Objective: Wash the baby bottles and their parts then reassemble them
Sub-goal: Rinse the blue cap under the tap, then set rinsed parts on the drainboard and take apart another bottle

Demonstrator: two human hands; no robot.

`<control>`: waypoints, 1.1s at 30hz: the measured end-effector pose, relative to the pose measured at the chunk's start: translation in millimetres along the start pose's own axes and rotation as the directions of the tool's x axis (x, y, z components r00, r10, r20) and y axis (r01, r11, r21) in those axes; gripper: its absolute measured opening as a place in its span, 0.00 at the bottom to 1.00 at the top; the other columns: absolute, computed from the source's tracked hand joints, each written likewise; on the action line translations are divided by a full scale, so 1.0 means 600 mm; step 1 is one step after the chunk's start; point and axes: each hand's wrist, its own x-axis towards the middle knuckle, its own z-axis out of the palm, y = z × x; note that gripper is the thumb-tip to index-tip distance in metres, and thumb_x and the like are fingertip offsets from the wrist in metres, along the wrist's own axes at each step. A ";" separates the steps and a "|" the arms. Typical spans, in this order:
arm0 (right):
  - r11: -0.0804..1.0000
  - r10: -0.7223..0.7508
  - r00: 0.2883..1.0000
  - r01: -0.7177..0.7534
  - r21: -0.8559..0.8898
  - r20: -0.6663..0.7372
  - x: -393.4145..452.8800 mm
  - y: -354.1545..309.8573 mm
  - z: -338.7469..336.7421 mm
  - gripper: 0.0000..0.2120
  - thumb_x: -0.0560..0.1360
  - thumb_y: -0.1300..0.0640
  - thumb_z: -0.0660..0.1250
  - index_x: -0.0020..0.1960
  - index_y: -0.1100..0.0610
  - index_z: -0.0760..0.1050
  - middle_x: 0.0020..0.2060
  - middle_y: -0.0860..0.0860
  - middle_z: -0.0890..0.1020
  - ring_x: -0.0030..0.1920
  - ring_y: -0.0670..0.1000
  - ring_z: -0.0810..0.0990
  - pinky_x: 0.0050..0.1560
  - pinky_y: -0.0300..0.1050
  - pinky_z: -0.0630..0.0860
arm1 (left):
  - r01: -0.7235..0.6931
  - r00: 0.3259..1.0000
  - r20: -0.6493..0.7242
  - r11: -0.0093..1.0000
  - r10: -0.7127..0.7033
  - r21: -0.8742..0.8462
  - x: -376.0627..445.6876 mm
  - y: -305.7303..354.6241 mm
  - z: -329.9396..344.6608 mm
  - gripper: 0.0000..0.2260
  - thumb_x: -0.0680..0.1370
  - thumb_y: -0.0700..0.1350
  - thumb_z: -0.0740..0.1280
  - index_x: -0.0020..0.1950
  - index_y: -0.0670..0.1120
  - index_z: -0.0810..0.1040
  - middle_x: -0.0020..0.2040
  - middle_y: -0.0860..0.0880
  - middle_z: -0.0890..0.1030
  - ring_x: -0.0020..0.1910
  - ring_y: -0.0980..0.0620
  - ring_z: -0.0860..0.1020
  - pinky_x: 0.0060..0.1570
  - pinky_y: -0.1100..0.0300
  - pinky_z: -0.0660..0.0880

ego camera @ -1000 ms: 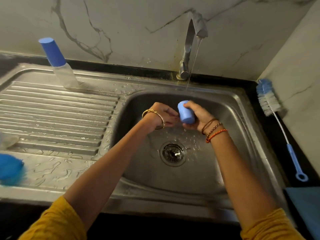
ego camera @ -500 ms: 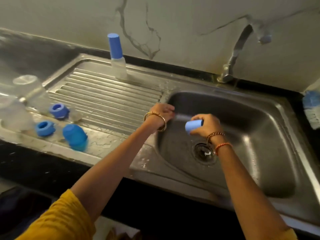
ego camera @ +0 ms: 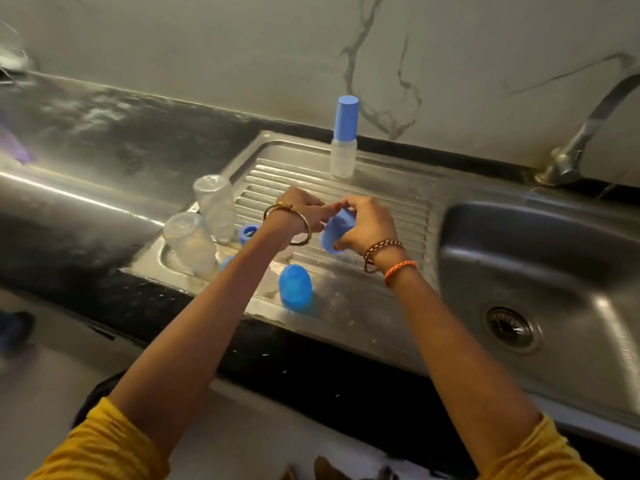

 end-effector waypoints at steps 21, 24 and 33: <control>0.986 0.109 0.992 -0.116 0.118 0.060 -0.020 -0.021 0.075 0.24 0.62 0.67 0.76 0.57 0.62 0.78 0.52 0.57 0.81 0.52 0.54 0.78 0.54 0.48 0.77 | -0.050 0.998 0.043 0.955 0.040 0.291 0.013 -0.059 -0.046 0.12 0.71 0.46 0.72 0.50 0.40 0.83 0.47 0.40 0.83 0.48 0.45 0.81 0.54 0.51 0.78; 0.980 0.134 0.987 -0.145 0.137 0.085 -0.020 -0.015 0.068 0.26 0.62 0.66 0.77 0.59 0.61 0.76 0.52 0.57 0.80 0.53 0.54 0.78 0.52 0.46 0.77 | -0.073 0.997 0.028 0.940 0.067 0.334 0.013 -0.053 -0.048 0.11 0.72 0.47 0.71 0.50 0.43 0.83 0.45 0.43 0.83 0.45 0.47 0.79 0.52 0.55 0.78; 0.962 0.163 0.986 -0.153 0.226 -0.023 -0.039 0.005 0.001 0.23 0.63 0.65 0.77 0.56 0.60 0.76 0.49 0.51 0.77 0.47 0.48 0.76 0.45 0.39 0.74 | -0.287 0.945 -0.102 0.935 0.312 0.208 -0.005 -0.001 -0.010 0.13 0.72 0.42 0.71 0.56 0.42 0.80 0.52 0.46 0.81 0.47 0.51 0.79 0.52 0.64 0.72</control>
